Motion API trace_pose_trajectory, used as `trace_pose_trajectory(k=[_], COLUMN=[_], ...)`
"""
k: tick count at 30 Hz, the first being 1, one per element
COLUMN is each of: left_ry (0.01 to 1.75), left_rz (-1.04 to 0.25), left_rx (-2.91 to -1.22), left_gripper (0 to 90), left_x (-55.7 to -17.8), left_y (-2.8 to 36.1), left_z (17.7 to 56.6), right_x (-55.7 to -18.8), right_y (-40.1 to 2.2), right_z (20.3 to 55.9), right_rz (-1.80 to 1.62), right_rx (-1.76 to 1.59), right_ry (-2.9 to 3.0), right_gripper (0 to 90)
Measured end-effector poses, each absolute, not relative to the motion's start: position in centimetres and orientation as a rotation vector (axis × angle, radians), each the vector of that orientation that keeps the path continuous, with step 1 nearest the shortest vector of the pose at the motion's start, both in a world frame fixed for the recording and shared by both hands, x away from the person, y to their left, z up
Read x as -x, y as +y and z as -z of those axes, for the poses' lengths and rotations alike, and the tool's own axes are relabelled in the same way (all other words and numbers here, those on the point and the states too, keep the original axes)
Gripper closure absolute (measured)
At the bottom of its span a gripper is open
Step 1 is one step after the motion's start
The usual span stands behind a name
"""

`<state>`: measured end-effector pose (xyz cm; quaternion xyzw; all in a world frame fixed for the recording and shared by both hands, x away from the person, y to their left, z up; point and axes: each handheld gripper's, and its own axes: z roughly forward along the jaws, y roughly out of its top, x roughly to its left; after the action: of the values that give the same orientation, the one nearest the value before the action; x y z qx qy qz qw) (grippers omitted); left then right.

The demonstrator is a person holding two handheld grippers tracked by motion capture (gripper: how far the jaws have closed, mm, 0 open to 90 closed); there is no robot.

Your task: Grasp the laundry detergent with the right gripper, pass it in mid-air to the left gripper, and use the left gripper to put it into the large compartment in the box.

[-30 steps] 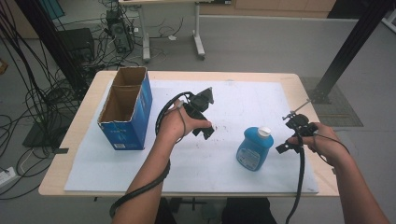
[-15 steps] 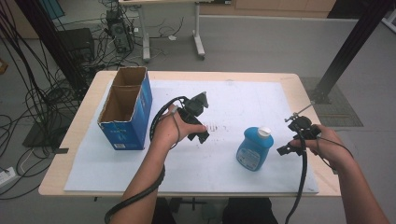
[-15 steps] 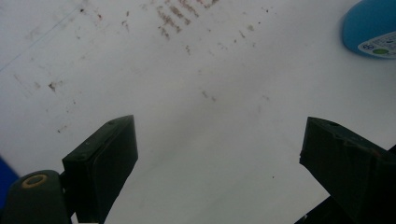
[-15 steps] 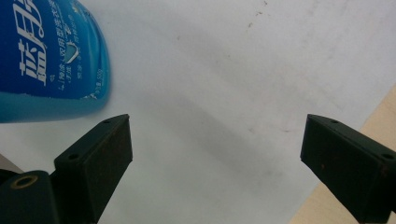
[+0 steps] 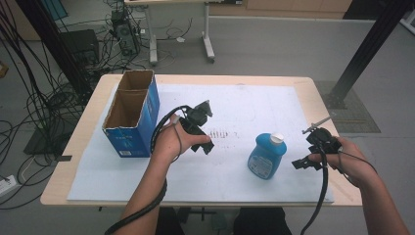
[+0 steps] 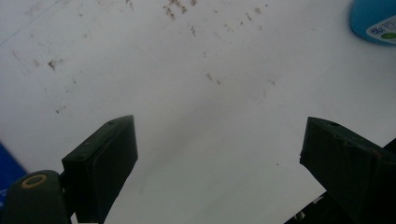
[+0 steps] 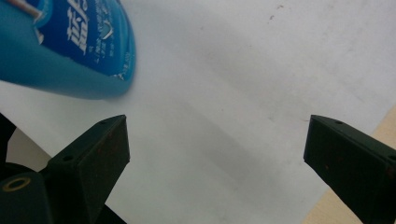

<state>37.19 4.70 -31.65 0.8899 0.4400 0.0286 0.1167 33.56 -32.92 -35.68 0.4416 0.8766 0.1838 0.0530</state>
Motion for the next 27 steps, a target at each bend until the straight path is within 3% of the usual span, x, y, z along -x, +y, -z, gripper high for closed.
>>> trace_pose_trajectory(k=[27], left_ry=[1.378], left_rz=[-0.069], left_rx=[-2.536], left_gripper=[9.6], left_x=[-35.8], left_y=[7.9], left_z=[32.8], right_x=[-29.0], right_y=[-31.9], right_z=[37.9], right_rz=[-0.851], right_rx=[-1.163], right_ry=[2.657], right_gripper=[6.2])
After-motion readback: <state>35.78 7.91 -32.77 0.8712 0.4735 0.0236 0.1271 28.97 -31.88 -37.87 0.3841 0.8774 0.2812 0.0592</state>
